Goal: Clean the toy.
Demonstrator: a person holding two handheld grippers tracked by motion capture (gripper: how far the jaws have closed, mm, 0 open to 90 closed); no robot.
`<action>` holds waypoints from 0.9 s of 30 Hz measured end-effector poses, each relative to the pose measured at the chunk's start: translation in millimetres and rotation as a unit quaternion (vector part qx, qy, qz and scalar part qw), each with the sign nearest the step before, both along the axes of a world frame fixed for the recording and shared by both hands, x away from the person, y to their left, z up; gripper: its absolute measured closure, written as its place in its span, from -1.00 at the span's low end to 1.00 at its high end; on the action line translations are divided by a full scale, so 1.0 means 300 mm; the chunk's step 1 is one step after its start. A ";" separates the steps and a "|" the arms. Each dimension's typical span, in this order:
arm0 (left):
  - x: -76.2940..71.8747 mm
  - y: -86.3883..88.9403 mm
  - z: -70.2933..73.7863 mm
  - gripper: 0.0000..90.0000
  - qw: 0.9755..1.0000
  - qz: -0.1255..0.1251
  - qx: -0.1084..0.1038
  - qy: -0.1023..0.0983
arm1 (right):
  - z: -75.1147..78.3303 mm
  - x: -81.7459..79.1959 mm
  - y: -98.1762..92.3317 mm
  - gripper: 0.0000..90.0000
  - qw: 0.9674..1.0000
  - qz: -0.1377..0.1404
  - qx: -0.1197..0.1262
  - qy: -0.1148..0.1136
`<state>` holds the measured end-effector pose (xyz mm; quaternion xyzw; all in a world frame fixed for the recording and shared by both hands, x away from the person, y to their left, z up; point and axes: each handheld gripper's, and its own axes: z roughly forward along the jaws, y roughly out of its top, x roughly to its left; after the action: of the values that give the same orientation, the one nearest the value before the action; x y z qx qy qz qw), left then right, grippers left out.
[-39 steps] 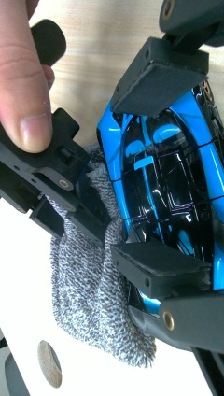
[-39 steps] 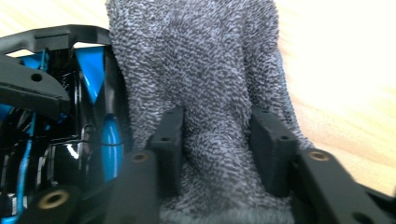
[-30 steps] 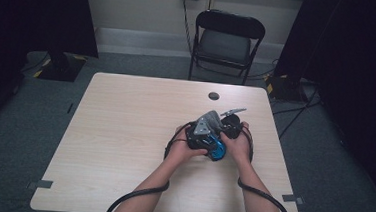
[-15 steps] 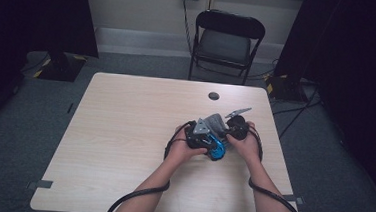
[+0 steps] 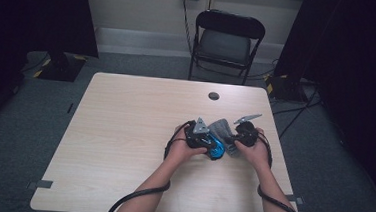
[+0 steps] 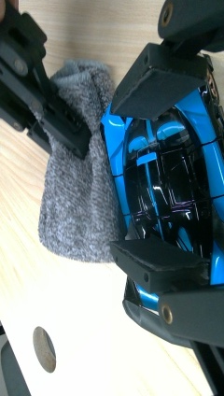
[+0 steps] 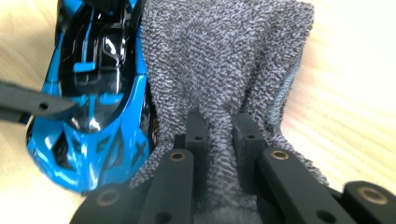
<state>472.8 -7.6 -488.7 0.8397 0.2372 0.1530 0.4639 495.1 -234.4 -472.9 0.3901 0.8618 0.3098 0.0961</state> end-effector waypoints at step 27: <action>-0.003 -0.008 0.003 -0.35 1.000 0.001 0.003 0.002 | 0.005 -0.141 -0.085 0.77 1.000 -0.014 0.024 0.005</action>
<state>471.8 -10.0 -487.9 0.8414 0.2386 0.1522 0.4604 452.7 -259.8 -471.4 0.4054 0.8493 0.3269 0.0869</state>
